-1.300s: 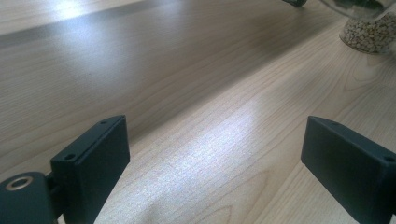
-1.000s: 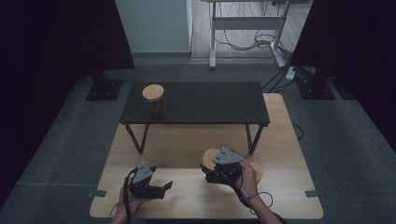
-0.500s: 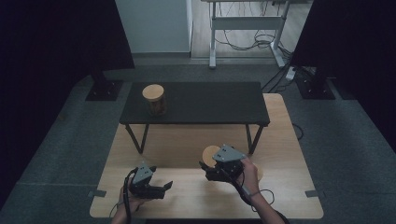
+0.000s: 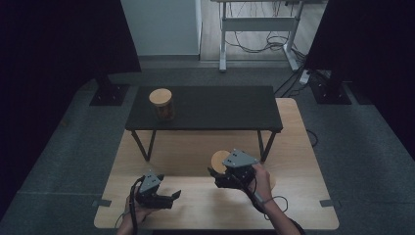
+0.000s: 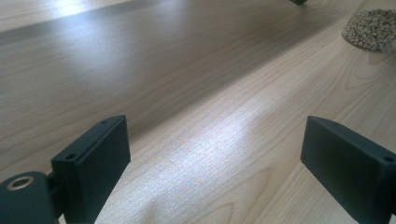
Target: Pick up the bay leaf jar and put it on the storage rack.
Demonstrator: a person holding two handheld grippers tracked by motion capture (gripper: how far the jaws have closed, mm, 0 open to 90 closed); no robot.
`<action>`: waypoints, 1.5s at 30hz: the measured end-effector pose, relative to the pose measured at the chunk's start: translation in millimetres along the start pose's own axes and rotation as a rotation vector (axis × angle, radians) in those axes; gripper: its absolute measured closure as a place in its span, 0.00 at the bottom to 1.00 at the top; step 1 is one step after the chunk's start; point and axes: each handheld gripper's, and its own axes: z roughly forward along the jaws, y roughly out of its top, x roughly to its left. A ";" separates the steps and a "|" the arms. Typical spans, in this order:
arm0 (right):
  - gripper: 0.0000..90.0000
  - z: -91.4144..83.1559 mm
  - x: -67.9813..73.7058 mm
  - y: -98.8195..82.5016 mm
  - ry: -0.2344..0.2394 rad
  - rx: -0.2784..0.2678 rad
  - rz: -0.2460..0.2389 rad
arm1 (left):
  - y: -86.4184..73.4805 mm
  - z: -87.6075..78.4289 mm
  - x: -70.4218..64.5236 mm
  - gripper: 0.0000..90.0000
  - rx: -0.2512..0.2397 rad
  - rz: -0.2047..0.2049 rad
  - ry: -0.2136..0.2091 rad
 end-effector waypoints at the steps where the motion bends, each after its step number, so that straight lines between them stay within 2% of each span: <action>1: 0.28 -0.5 -0.1 1.1 0.002 0.001 0.001 | 0.0 0.0 0.0 0.09 0.000 0.001 0.000; 22: 0.28 -5.4 -7.6 16.6 0.006 -0.015 -0.006 | 0.2 -0.2 0.2 0.09 0.001 0.003 0.000; 45: 0.28 -10.5 -16.9 35.6 0.011 -0.042 -0.035 | 0.4 -1.0 0.6 0.09 -0.002 0.001 0.003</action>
